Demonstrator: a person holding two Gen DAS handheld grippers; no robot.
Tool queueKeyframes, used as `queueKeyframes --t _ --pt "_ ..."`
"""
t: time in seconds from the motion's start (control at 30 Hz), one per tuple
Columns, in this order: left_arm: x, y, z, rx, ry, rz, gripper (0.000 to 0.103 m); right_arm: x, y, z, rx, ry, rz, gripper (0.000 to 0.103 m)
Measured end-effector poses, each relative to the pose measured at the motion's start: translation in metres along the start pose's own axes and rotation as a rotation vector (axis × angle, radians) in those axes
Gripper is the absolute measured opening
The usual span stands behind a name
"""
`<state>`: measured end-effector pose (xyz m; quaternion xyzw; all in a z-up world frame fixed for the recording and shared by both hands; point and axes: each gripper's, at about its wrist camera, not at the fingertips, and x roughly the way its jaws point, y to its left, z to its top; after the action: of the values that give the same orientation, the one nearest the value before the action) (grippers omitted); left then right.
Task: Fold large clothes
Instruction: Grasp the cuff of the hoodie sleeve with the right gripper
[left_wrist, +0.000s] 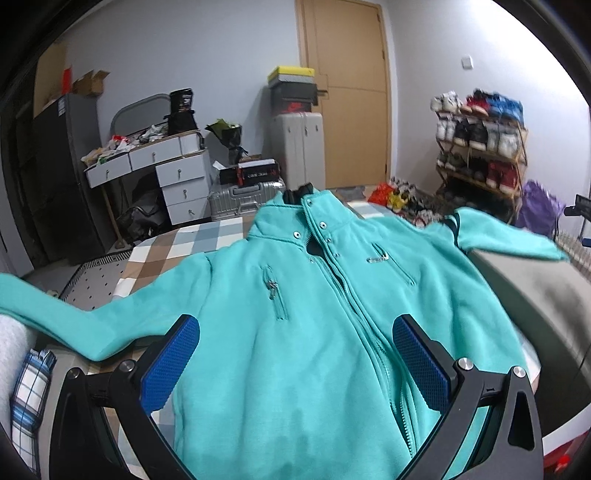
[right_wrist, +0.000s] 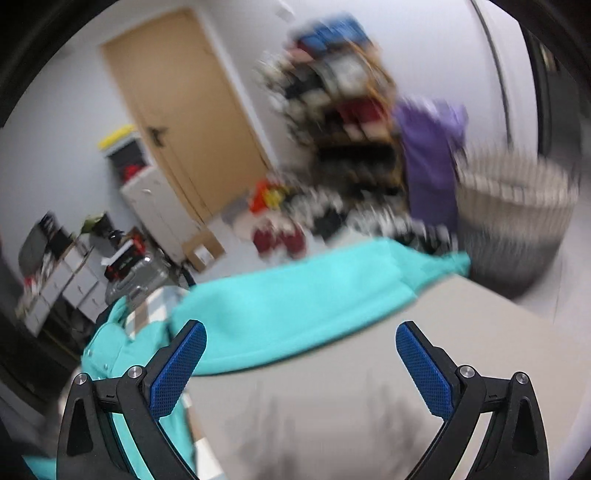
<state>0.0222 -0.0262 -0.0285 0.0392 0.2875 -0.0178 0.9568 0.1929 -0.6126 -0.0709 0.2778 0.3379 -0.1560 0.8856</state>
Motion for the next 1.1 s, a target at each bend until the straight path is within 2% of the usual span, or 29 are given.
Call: queueKeyframes --t 0.07,0.13,0.23,0.4,0.47,0.57,0.63,0.7,0.73,0.8,0.83,0.9,0.97,1.1 --pt "0.004 -0.004 -0.001 0.018 0.014 0.007 0.102 0.014 -0.033 0.013 0.109 0.036 -0.026 0.101" --pt "0.006 -0.006 -0.003 0.028 0.028 0.008 0.102 0.028 -0.066 0.027 0.198 0.058 -0.005 0.100" --pt "0.013 -0.010 -0.005 0.047 0.054 0.013 0.102 0.036 -0.087 0.039 0.214 0.056 -0.027 0.100" --pt "0.018 -0.017 -0.008 0.090 0.076 0.034 0.102 0.067 -0.114 0.055 0.310 0.146 0.013 0.100" --pt "0.020 -0.018 -0.008 0.117 0.075 0.067 0.102 0.074 -0.117 0.063 0.325 0.132 0.037 0.100" --pt "0.025 -0.011 -0.006 0.104 0.077 0.094 0.102 0.089 -0.125 0.067 0.388 0.173 0.084 0.100" --pt "0.029 -0.007 -0.006 0.092 0.096 0.100 0.102 0.095 -0.129 0.069 0.449 0.167 0.045 0.099" --pt "0.033 -0.007 -0.008 0.103 0.108 0.114 0.102 0.105 -0.128 0.073 0.461 0.201 0.058 0.097" --pt "0.034 -0.007 -0.008 0.111 0.105 0.134 0.102 0.108 -0.127 0.074 0.459 0.205 0.050 0.093" --pt "0.037 -0.005 -0.007 0.110 0.099 0.163 0.102 0.114 -0.124 0.077 0.432 0.207 0.011 0.072" --pt "0.038 -0.004 -0.006 0.101 0.102 0.168 0.102 0.116 -0.122 0.077 0.415 0.204 -0.023 0.067" --pt "0.040 -0.002 -0.006 0.080 0.116 0.163 0.102 0.117 -0.120 0.079 0.386 0.180 -0.060 0.030" --pt "0.040 -0.003 -0.006 0.070 0.127 0.153 0.102 0.111 -0.116 0.081 0.339 0.136 -0.097 0.013" --pt "0.036 -0.012 -0.008 0.099 0.118 0.149 0.102 0.086 -0.096 0.092 0.220 -0.005 -0.115 0.011"
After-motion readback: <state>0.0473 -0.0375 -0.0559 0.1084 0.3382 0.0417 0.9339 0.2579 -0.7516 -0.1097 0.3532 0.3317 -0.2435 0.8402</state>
